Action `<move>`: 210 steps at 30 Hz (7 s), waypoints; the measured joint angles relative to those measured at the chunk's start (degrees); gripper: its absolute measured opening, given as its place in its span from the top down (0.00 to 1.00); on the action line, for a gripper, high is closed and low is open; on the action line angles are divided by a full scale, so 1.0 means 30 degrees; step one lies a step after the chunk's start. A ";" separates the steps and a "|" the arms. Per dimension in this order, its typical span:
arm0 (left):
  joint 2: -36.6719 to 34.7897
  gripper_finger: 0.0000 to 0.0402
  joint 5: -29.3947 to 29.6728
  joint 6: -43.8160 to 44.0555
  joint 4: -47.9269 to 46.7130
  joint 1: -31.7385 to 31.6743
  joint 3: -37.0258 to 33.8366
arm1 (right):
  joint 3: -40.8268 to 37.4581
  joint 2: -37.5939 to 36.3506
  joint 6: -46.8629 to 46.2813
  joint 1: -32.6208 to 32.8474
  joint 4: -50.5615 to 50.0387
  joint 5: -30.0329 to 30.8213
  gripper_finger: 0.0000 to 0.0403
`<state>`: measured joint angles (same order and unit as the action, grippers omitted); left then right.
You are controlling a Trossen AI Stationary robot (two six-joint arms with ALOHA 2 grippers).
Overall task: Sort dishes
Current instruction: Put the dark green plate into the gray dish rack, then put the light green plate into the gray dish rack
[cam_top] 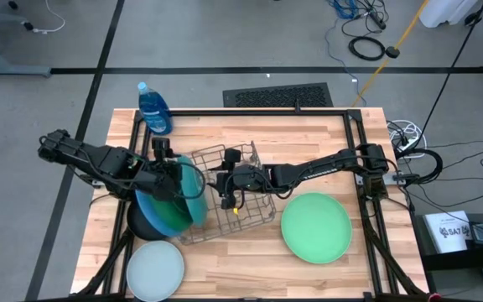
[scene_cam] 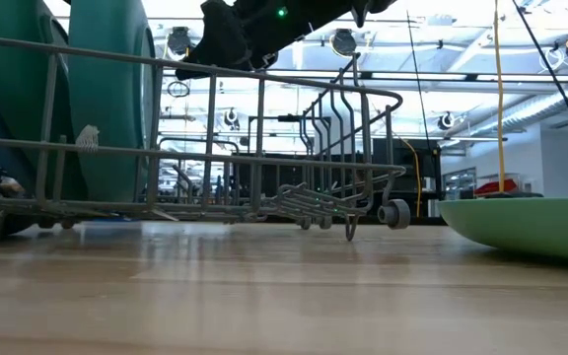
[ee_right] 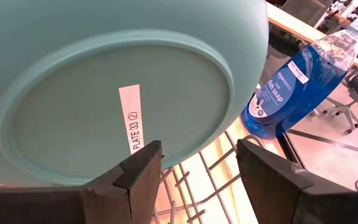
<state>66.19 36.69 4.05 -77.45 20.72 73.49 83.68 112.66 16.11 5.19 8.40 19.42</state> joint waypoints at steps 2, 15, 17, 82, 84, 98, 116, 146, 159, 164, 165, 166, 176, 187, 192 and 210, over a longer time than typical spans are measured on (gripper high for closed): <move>0.0000 0.30 0.0000 0.0037 0.0006 0.0047 0.0000 | 0.0000 0.0000 -0.0075 0.0000 0.0000 0.0000 0.50; 0.0022 0.19 -0.2245 0.1507 -0.3115 0.0052 0.2168 | 0.0000 0.0000 -0.0145 -0.0072 0.0123 -0.0007 0.50; 0.0015 0.19 -0.2068 0.1362 -0.3119 0.0046 0.2765 | 0.0000 0.0000 -0.0150 -0.0186 0.0145 -0.0007 0.50; -0.0066 0.19 0.4466 0.0879 0.1962 0.0053 0.4560 | 0.6339 -0.2542 -0.2034 0.3403 -2.0096 0.0556 0.50; -0.0066 0.19 0.4551 0.0780 0.2495 0.0053 0.4492 | 0.6338 -0.2930 -0.4059 0.3975 -2.2547 0.0553 0.50; -0.0066 0.19 0.4881 -0.1989 0.5400 0.0046 0.4459 | 0.2042 -0.3147 -1.6414 0.9095 -2.4974 -0.0079 0.50; -0.0066 0.19 0.3778 -0.2819 0.5807 -0.0027 0.4463 | -0.2704 -0.3126 -2.3340 1.0595 -1.9047 -0.0669 0.50; -0.0066 0.19 0.3832 -0.3476 0.6129 -0.0027 0.4466 | -0.4852 -0.1088 -2.5788 1.0208 -1.7587 -0.2825 0.69; -0.0066 0.19 0.2787 -0.2313 0.7179 -0.0027 0.4466 | -0.4298 -0.1961 -2.4300 1.0976 -2.0371 -0.2308 0.99; 0.0497 0.19 0.2086 -0.0739 0.7018 -0.0027 0.4466 | -0.2824 -0.3259 -2.4582 1.1517 -2.2448 -0.1640 0.99; 0.0741 0.19 0.1932 -0.0493 0.7017 -0.0027 0.4466 | -0.2597 -0.3419 -2.4644 1.1632 -2.2784 -0.1528 1.00; 0.0993 0.19 0.1737 -0.0310 0.7020 -0.0027 0.4466 | -0.2321 -0.3644 -2.4688 1.1766 -2.3050 -0.1437 1.00; 0.4260 0.19 0.0984 -0.0591 0.7059 -0.0027 0.4466 | 0.1665 -0.5950 -2.6887 1.3586 -2.7908 0.1173 1.00; 0.4652 0.19 -0.1227 -0.2429 0.9338 0.0058 0.4466 | 0.7246 -0.8181 -1.7520 1.5596 -2.5842 0.6010 1.00; 0.3622 0.19 -0.4682 -0.4669 1.2509 0.0485 0.4466 | 0.8632 -0.8470 -1.1048 1.5275 -2.3195 0.4646 1.00; 0.2539 0.35 -1.0764 -0.5617 1.5459 0.0891 0.4495 | 0.8925 -0.8219 -0.5300 1.2259 -2.0024 -0.3527 1.00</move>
<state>73.81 4.40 -12.80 -31.07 23.40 86.98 110.45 88.01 0.21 41.97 -51.67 8.84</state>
